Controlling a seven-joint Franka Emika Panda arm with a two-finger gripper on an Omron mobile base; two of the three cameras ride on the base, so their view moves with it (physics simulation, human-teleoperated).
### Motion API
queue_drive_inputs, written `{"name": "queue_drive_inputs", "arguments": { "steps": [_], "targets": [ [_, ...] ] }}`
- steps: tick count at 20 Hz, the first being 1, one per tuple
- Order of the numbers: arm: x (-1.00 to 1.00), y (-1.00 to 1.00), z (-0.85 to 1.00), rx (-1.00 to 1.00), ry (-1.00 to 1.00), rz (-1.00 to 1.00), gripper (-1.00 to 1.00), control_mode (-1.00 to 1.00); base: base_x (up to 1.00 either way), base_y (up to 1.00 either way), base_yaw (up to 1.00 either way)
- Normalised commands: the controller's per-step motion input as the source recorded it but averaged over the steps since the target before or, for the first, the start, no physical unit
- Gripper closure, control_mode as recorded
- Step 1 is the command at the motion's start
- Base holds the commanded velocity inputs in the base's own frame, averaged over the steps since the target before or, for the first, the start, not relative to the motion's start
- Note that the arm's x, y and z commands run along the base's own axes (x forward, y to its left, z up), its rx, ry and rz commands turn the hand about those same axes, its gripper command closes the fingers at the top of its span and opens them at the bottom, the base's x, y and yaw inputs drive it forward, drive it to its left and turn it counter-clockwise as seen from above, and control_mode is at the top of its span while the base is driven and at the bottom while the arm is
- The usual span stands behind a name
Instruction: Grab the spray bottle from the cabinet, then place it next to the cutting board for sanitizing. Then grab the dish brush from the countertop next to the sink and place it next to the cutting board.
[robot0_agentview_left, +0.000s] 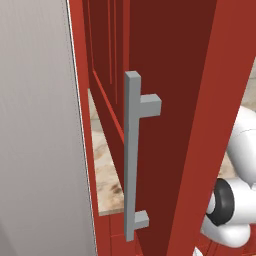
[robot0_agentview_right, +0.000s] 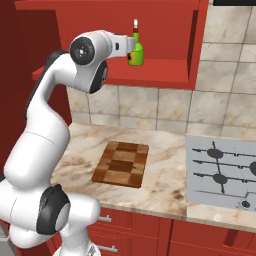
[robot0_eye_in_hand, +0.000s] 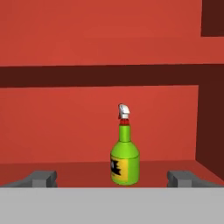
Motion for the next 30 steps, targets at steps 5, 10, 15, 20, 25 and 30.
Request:
{"name": "queue_drive_inputs", "arguments": {
  "steps": [5, 10, 15, 20, 25, 30],
  "targets": [
    [0.26, -0.14, 0.00, 0.00, 0.00, 0.00, -1.00, -1.00, 0.00, 0.00, 0.00],
    [0.23, -0.10, 0.00, 0.00, 0.00, 0.00, -1.00, -1.00, 0.00, 0.00, 0.00],
    [0.26, -0.04, 0.00, 0.00, 0.00, 0.00, -1.00, -1.00, 0.00, 0.00, 0.00],
    [0.27, -0.06, 0.00, 0.00, 0.00, 0.00, -1.00, -1.00, 0.00, 0.00, 0.00],
    [0.31, -0.06, 0.00, 0.00, 0.00, 0.00, -1.00, -1.00, 0.00, 0.00, 0.00],
    [0.28, -0.09, -0.16, 0.00, 0.00, 0.00, -1.00, -1.00, 0.00, 0.00, 0.00]
  ]
}}
